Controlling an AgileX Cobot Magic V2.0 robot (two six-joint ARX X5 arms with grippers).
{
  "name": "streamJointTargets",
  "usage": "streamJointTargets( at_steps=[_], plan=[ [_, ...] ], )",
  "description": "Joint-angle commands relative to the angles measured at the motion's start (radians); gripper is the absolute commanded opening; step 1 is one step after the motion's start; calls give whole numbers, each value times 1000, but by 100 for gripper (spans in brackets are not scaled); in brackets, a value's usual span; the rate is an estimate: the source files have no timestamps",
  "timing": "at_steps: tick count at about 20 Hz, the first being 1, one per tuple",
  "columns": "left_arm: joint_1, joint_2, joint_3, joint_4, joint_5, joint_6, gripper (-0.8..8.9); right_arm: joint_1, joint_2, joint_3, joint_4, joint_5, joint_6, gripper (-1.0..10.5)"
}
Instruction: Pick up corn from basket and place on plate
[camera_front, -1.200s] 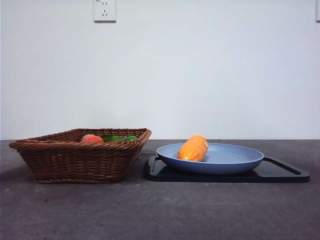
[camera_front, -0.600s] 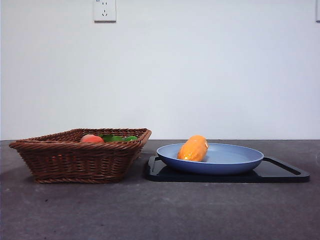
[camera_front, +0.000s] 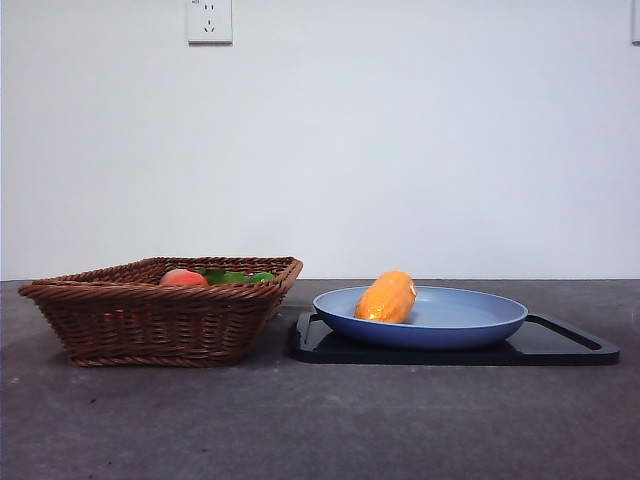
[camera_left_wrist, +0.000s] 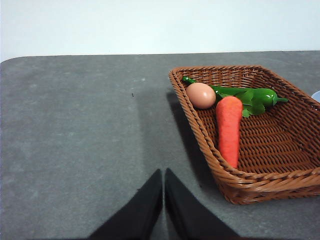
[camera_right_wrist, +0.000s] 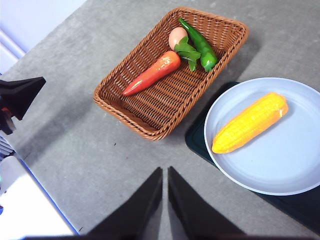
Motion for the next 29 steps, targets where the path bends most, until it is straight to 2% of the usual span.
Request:
streamJointTargets(
  at_steps=[1, 22, 23, 25, 27, 28, 29],
  plan=[
    [2, 0, -29, 4, -1, -28, 6, 9, 8, 14, 10, 3, -4, 2],
    [2, 0, -29, -8, 0, -45, 6, 9, 8, 14, 10, 1, -3, 2],
    [2, 0, -29, -8, 0, -45, 6, 9, 8, 14, 11, 1, -20, 2],
    [2, 0, -29, -8, 0, -45, 6, 4, 6, 14, 18, 58, -101, 2],
    [2, 0, -29, -8, 0, -45, 6, -47, -19, 13, 47, 182, -156, 2],
    [2, 0, -29, -8, 0, -45, 6, -90, -34, 6, 85, 207, -166, 2],
    [2, 0, -29, -8, 0, -45, 6, -133, -51, -6, 126, 196, -171, 2]
  ],
)
